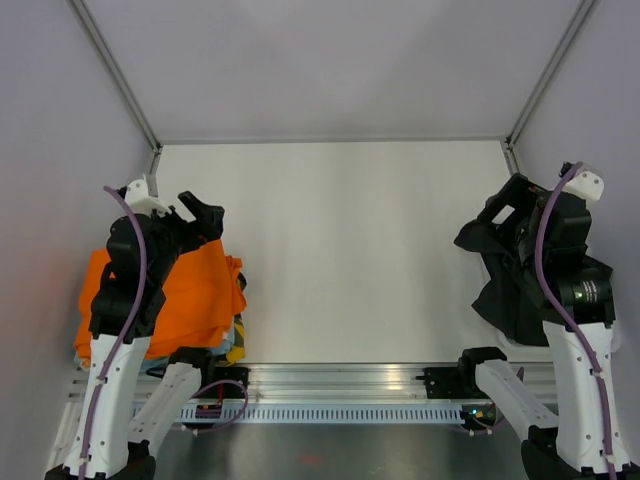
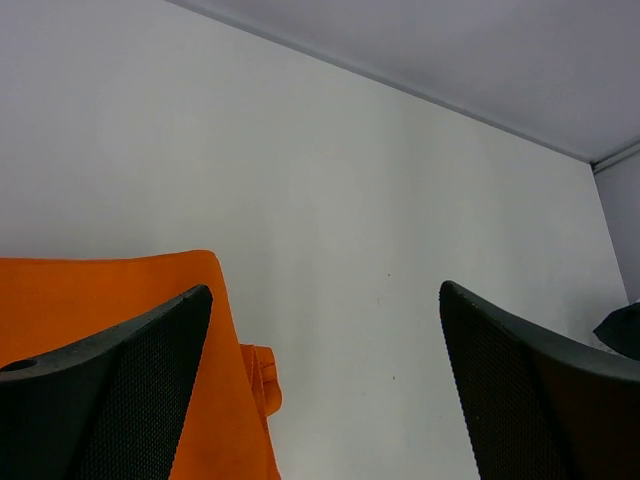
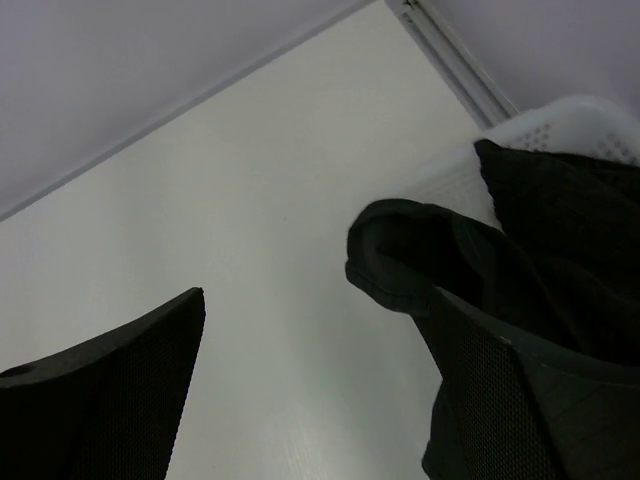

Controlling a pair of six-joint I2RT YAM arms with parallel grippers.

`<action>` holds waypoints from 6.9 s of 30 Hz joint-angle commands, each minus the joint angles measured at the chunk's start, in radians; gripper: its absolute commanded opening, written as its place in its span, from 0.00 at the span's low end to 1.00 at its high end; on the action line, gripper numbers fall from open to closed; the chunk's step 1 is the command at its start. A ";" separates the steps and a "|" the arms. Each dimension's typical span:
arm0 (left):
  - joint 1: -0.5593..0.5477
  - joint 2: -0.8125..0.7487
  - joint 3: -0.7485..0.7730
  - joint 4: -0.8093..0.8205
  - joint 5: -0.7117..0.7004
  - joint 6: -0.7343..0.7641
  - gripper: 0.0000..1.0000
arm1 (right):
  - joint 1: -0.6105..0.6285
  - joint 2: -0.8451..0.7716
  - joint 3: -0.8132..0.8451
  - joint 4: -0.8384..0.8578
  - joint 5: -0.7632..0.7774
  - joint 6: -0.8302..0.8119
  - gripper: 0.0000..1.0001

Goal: Fold and stack the trousers
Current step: Grab the trousers from the pile, then move the trousers to the center of the board

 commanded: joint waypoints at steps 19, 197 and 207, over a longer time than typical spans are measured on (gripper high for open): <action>-0.209 0.110 0.001 0.026 -0.072 0.117 1.00 | -0.005 -0.121 -0.446 -0.218 0.498 0.541 0.98; -0.624 0.986 -0.058 0.938 0.180 0.032 0.93 | 0.294 0.457 0.030 0.356 -0.157 -0.119 0.00; -0.633 1.204 0.058 1.151 0.210 0.000 0.91 | 0.292 0.433 0.037 0.314 -0.209 -0.125 0.00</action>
